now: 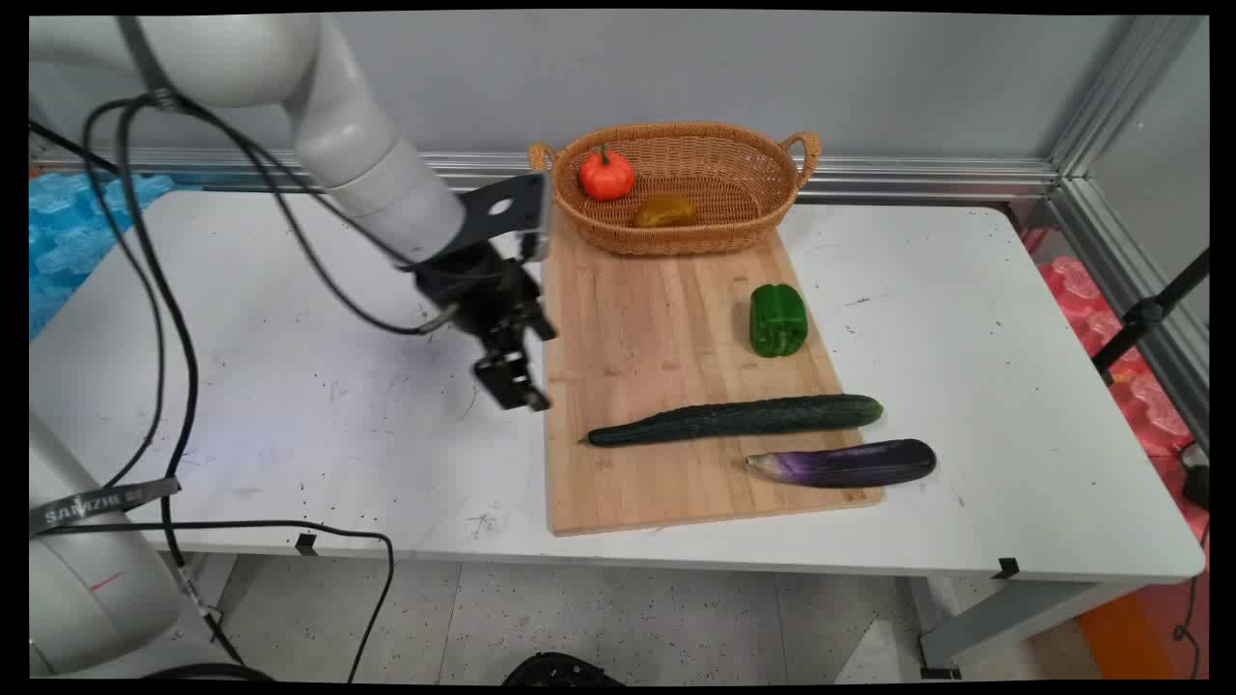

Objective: Pick up the cucumber from the cutting board

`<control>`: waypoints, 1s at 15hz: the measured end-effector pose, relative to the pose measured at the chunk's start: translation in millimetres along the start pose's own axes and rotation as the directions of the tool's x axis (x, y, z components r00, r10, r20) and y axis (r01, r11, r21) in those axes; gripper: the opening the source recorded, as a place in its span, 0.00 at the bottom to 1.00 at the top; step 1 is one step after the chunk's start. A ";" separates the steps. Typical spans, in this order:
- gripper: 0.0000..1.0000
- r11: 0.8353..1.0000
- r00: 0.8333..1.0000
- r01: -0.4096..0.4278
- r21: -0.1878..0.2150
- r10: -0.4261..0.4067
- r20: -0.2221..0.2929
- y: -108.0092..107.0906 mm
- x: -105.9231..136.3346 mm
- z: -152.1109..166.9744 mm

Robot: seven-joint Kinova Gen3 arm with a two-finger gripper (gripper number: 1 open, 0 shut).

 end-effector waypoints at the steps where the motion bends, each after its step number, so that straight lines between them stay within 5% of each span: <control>1: 1.00 1.000 1.000 -0.006 0.004 0.007 -0.020 -0.1 10.6 3.6; 7: 1.00 1.000 0.993 -0.020 0.021 0.022 -0.117 4.3 60.3 34.9; 15: 1.00 1.000 0.983 -0.005 0.019 0.008 -0.181 10.3 94.6 75.2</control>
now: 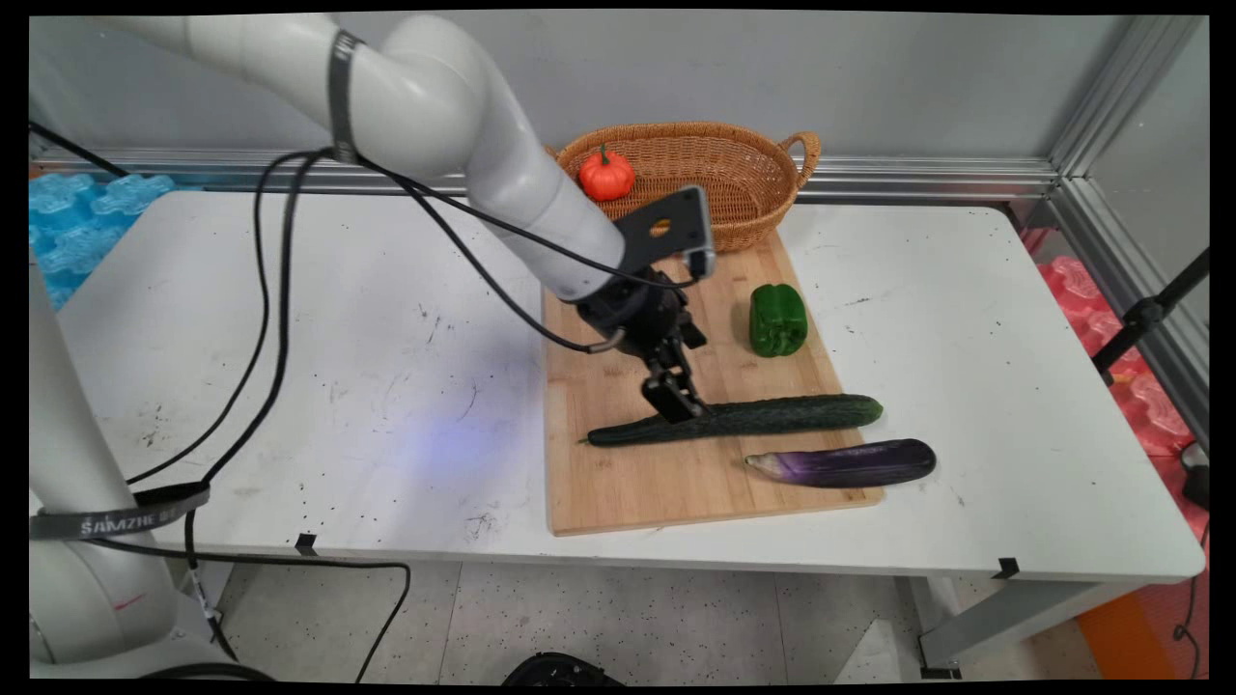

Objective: Pick up the cucumber from the cutting board

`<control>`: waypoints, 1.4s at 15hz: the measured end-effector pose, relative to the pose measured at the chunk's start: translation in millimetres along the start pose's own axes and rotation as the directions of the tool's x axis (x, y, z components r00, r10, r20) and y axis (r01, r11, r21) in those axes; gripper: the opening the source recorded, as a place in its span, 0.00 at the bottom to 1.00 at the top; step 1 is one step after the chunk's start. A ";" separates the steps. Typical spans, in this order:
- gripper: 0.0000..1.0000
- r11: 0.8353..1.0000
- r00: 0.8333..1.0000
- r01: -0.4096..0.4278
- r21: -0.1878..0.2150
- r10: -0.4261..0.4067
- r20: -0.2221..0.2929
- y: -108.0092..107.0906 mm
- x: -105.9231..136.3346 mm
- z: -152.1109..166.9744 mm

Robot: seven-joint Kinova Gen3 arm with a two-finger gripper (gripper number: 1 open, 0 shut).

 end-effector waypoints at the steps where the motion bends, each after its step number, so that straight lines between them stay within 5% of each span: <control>1: 1.00 1.000 1.000 0.003 -0.001 -0.003 -0.006 0.5 1.9 6.8; 19: 1.00 1.000 1.000 -0.011 0.005 0.011 -0.017 -0.3 -4.4 71.3; 20: 0.00 1.000 1.000 -0.014 0.005 0.014 -0.016 -0.6 -5.3 73.0; 21: 0.00 1.000 1.000 -0.017 0.005 0.017 -0.015 -0.8 -6.0 74.3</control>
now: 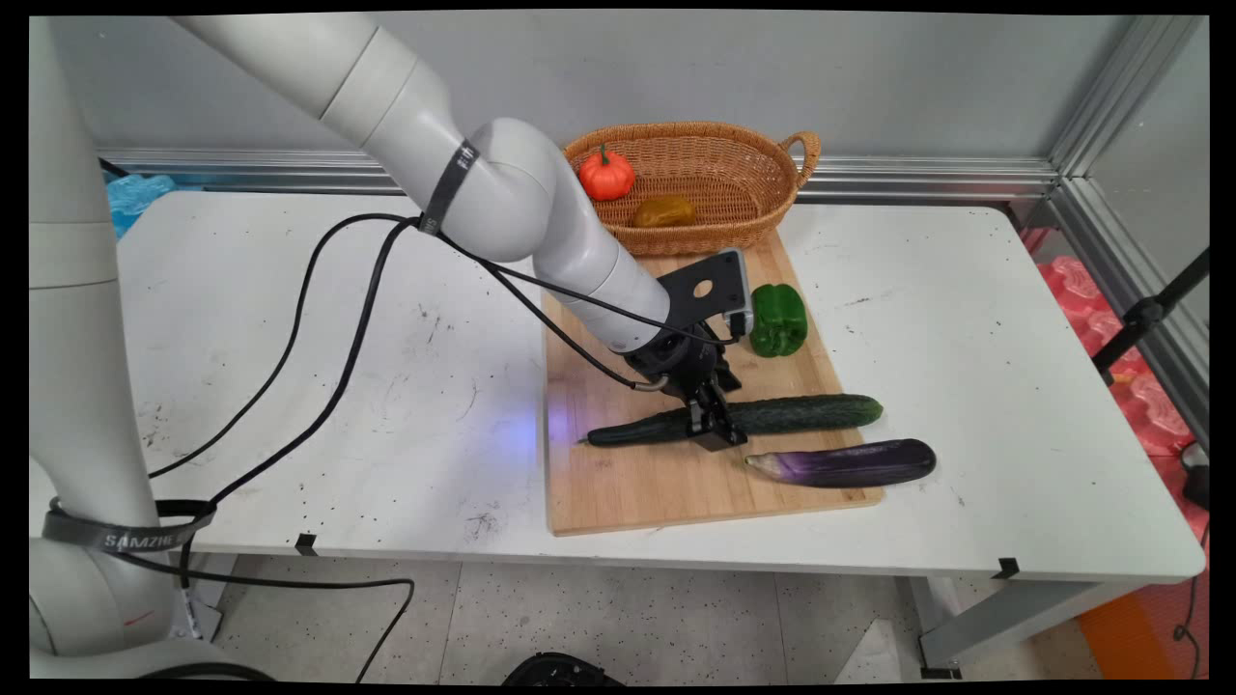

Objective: Pick up the cucumber from the cutting board, then place the picked object in the vegetable basket

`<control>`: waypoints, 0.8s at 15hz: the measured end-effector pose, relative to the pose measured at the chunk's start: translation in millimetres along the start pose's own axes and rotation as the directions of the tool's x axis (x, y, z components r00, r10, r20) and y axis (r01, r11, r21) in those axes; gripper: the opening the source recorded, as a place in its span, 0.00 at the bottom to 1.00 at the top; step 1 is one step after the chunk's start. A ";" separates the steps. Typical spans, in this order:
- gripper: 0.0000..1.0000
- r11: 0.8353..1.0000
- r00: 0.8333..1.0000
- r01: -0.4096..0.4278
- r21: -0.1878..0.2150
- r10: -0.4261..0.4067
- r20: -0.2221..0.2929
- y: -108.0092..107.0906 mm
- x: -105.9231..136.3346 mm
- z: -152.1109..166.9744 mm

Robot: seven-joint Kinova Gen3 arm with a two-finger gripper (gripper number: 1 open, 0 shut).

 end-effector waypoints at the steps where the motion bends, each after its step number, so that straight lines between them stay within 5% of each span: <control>1: 0.00 1.000 1.000 -0.003 0.000 0.003 0.001 -0.2 -0.8 1.1; 12: 0.00 1.000 1.000 0.010 -0.015 -0.010 -0.001 -16.7 9.8 -16.6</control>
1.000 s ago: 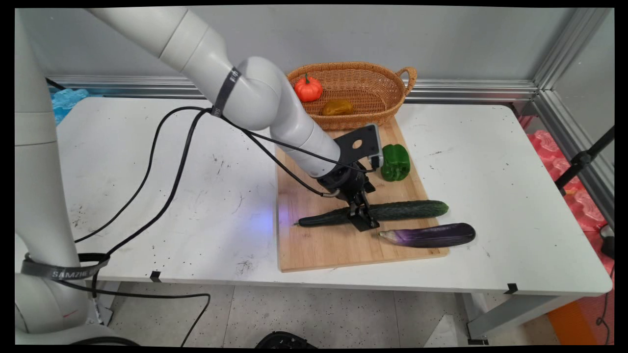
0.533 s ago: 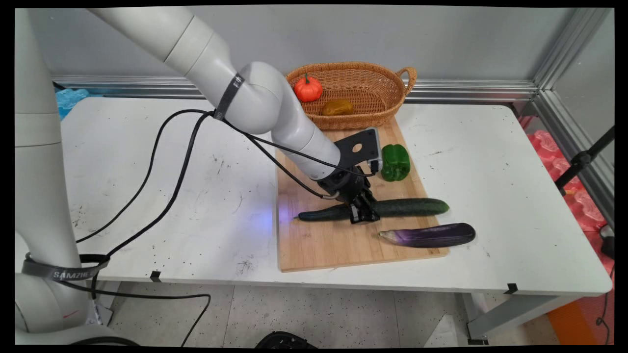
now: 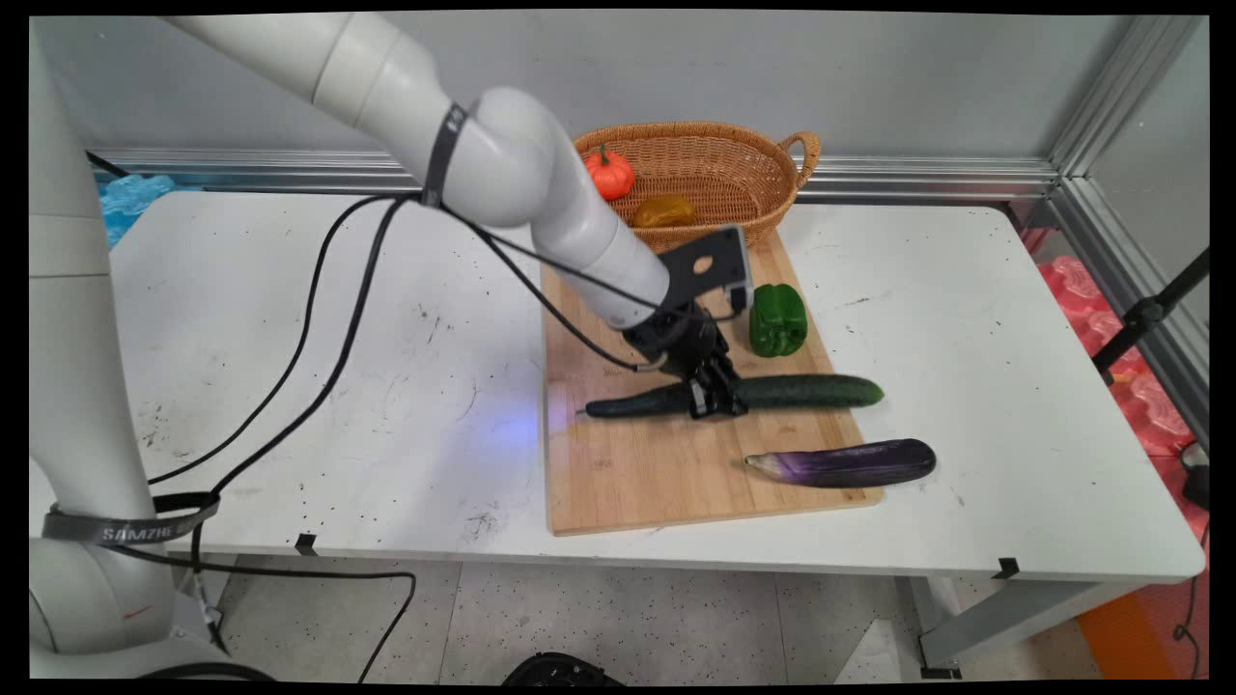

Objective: Place the picked object in the vegetable basket

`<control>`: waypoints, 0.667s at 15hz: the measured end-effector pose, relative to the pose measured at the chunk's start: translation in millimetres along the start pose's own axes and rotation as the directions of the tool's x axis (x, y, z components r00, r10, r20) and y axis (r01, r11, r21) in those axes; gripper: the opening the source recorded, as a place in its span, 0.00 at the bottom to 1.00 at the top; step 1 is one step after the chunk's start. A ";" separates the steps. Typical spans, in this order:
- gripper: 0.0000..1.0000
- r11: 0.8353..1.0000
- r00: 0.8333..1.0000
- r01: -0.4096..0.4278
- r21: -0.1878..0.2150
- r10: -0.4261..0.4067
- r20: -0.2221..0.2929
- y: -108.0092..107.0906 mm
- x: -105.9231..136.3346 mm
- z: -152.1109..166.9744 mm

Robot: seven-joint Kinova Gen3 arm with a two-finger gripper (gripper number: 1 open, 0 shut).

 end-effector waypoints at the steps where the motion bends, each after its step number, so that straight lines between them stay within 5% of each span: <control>1: 0.00 1.000 1.000 0.003 -0.005 -0.003 -0.009 -5.0 4.9 -7.1; 10: 0.00 1.000 0.996 0.022 0.014 -0.020 -0.084 -61.8 40.6 -58.6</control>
